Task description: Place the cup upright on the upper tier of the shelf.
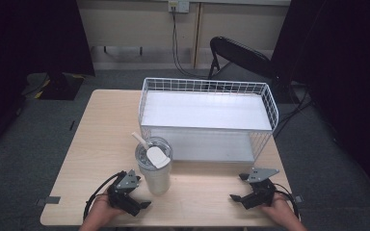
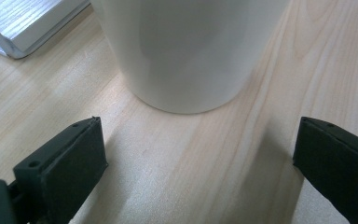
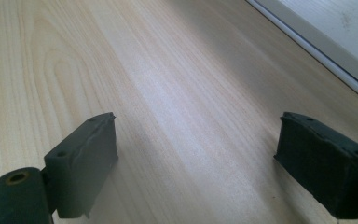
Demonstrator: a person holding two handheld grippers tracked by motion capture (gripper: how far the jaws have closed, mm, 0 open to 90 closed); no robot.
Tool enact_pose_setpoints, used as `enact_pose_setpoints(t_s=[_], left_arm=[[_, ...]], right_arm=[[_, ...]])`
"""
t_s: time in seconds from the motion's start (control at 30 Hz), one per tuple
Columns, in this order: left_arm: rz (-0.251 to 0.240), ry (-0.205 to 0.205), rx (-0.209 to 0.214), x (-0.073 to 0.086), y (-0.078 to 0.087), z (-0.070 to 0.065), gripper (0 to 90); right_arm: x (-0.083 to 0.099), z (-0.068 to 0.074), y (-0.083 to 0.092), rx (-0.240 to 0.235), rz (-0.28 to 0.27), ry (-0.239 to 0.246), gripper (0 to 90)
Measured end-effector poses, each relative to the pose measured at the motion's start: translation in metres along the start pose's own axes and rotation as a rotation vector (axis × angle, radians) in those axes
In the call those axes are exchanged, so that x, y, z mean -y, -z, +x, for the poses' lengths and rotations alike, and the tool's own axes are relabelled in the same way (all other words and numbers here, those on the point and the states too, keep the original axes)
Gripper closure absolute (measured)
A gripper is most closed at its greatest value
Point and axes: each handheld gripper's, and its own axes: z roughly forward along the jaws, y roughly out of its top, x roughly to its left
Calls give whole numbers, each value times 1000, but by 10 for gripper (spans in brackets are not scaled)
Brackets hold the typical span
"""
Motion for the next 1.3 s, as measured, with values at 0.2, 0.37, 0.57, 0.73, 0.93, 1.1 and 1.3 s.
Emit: enact_pose_setpoints(t_s=[0.2, 0.37, 0.57, 0.73, 0.93, 1.1, 1.3], left_arm=[[-6, 50, -10, 0, 6, 2, 85], [-4, 79, 8, 0, 10, 4, 159], [-45, 76, 26, -7, 14, 3, 170], [-125, 81, 19, -15, 22, 1, 169], [-201, 85, 10, -22, 31, 1, 169], [-246, 93, 5, -26, 35, 2, 164], [-295, 105, -1, -32, 36, 2, 157]], right_arm=[[0, -1, 0, -3, 0, 3, 117], [0, -1, 0, -3, 0, 3, 117], [0, -1, 0, -3, 0, 3, 117], [0, -1, 0, -3, 0, 3, 117], [0, -1, 0, -3, 0, 3, 117], [0, -1, 0, -3, 0, 4, 117], [0, -1, 0, -3, 0, 3, 117]])
